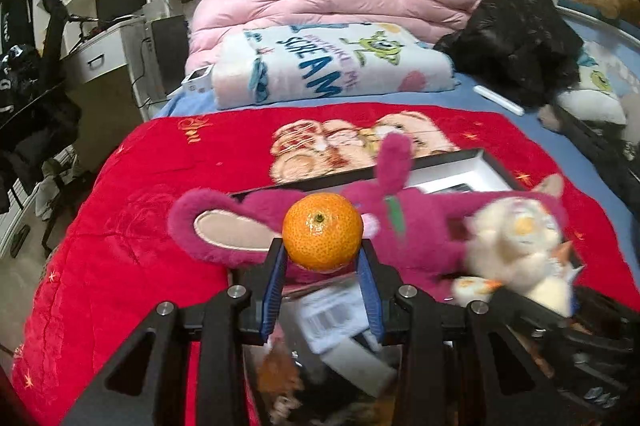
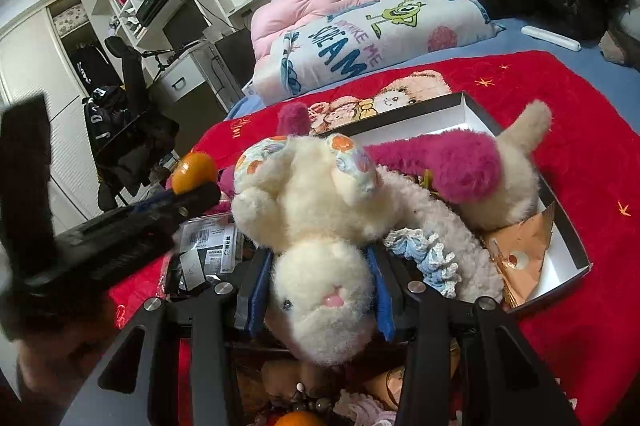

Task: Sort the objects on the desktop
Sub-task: 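Release the mandarin into the tray with left tool while right tool lowers the bunny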

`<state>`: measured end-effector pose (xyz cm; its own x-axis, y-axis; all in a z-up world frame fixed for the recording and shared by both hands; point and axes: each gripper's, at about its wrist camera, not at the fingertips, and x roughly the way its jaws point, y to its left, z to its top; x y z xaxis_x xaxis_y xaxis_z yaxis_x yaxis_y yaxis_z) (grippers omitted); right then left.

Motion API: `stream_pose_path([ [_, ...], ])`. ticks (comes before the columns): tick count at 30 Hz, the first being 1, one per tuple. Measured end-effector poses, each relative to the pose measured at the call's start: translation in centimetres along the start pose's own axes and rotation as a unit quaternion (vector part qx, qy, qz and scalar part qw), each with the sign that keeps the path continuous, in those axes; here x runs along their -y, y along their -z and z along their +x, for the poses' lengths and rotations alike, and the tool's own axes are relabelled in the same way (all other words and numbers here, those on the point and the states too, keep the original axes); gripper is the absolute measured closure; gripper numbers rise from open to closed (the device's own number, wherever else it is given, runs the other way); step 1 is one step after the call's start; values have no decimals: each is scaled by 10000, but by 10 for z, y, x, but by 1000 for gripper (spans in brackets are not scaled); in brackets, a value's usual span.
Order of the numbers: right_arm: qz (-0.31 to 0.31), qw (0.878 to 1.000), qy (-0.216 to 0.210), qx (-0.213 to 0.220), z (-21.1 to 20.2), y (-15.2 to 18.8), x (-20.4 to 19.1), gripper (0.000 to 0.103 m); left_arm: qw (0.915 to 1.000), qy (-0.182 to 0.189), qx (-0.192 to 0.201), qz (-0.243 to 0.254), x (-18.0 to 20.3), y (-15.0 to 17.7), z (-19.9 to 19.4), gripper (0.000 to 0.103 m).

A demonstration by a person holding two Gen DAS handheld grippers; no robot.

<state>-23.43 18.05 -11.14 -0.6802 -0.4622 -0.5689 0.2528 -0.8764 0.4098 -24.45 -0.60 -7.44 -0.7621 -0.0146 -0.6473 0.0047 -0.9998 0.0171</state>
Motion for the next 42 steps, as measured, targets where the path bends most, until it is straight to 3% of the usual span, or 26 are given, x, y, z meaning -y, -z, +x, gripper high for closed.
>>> stream_pose_path([
  [3,60,10000,9,-26,2,1,1,61,9994,-294,-99,158,-8,11,19,67],
  [8,154,9999,4,-31,2,2,2,61,9998,103,-154,-43,-20,17,30,67],
  [33,50,9997,223,-81,9,6,-7,58,9999,-82,-94,-48,-17,26,31,65],
  [35,33,9997,230,-96,10,6,-7,53,9999,-110,-93,-62,-18,26,31,62],
  [36,-2,9996,249,-111,11,6,-8,47,9998,-164,-75,-59,-18,26,31,54],
  [39,17,9991,405,-149,14,8,-10,0,9999,-113,-73,-43,-18,27,31,49],
  [42,34,9992,375,-151,14,8,-9,2,10000,-72,-42,-10,-16,25,30,42],
])
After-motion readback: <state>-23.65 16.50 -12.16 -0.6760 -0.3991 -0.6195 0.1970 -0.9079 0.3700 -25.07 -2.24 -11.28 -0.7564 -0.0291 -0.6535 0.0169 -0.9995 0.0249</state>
